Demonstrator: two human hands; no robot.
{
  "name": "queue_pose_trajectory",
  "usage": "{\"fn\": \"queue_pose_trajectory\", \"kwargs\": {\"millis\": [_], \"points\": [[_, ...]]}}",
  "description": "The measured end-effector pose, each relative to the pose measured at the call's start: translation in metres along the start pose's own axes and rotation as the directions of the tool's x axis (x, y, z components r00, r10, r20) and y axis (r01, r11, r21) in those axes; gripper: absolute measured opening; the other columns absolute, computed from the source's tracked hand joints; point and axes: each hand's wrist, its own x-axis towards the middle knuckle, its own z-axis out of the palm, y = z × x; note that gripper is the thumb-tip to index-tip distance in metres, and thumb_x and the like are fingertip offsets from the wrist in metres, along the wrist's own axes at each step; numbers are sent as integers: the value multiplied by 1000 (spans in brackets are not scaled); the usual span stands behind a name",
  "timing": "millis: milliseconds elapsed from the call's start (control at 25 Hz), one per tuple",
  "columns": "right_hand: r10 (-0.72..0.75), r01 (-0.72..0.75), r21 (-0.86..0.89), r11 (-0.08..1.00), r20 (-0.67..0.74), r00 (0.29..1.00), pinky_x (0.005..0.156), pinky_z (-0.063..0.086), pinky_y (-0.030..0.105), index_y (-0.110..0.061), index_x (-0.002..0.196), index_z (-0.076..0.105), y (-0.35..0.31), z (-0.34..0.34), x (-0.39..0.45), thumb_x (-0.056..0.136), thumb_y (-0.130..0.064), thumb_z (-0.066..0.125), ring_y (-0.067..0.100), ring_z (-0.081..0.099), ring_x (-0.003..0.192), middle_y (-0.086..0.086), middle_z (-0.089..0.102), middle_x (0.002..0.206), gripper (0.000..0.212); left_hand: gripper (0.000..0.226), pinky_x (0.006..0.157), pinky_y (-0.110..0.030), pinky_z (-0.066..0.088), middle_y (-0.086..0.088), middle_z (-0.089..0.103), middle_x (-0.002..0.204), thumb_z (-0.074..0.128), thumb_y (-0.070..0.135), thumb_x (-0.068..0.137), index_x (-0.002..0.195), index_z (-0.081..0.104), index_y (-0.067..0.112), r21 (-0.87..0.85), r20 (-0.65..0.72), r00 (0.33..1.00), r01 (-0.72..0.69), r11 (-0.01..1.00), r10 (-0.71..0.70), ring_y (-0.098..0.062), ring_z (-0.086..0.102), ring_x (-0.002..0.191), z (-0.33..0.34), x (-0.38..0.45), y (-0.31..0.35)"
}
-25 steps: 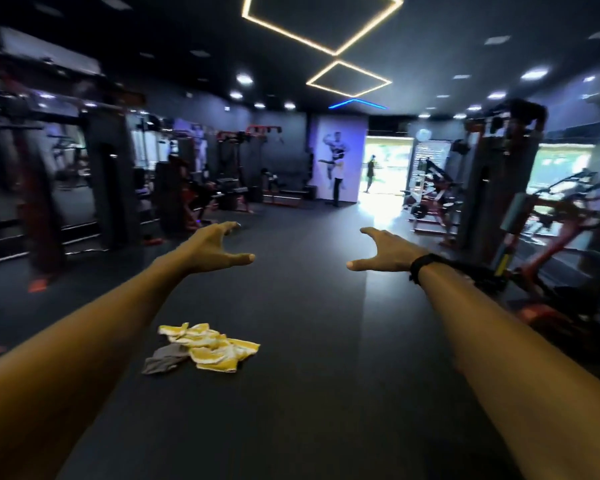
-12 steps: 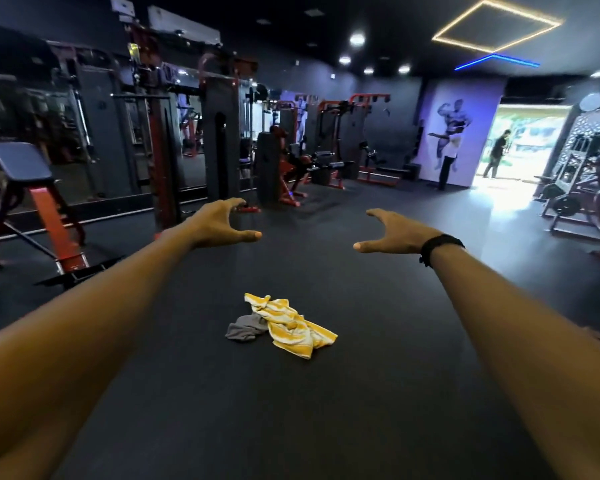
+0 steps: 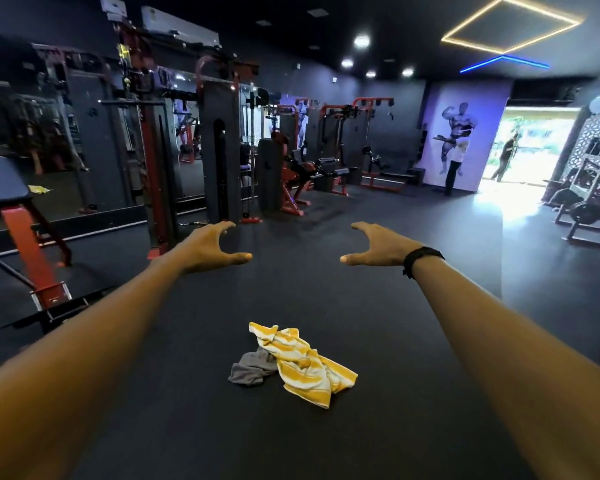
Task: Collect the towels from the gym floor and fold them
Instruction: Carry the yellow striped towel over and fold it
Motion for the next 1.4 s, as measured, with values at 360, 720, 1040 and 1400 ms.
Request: {"fn": "queue_pose_trajectory", "kwargs": {"millis": [360, 720, 1040, 1400], "points": [[-42, 42, 6, 999, 20, 999, 114, 28, 45, -17, 151, 17, 38, 23, 181, 80, -55, 66, 30, 26, 142, 11, 20, 157, 95, 94, 111, -43, 34, -13, 41, 146, 72, 53, 74, 148, 28, 15, 22, 33, 998, 49, 999, -50, -28, 39, 135, 39, 159, -63], [1, -1, 39, 999, -6, 1000, 114, 26, 41, -14, 149, 25, 149, -3, 370, 83, -51, 65, 26, 28, 142, 7, 26, 156, 86, 87, 110, -41, 36, -12, 47, 142, 72, 53, 73, 145, 37, 17, 2, 15, 997, 73, 997, -73, -27, 44, 131, 85, 370, -80], [104, -108, 77, 991, 51, 993, 111, 30, 42, -16, 146, 32, 235, 38, 502, 82, -51, 66, 27, 34, 138, 6, 30, 154, 81, 82, 109, -40, 35, -10, 45, 143, 72, 52, 74, 143, 39, 20, 11, 179, 980, 87, 996, -88, -25, 43, 132, 175, 531, -122], [365, -389, 106, 915, 188, 912, 111, 32, 43, -14, 144, 36, 352, 167, 668, 82, -49, 68, 27, 35, 138, 8, 35, 151, 78, 77, 105, -39, 37, -10, 43, 146, 71, 43, 80, 144, 38, 16, -42, 469, 883, 25, 999, -2, -25, 42, 132, 367, 751, -184]]}}
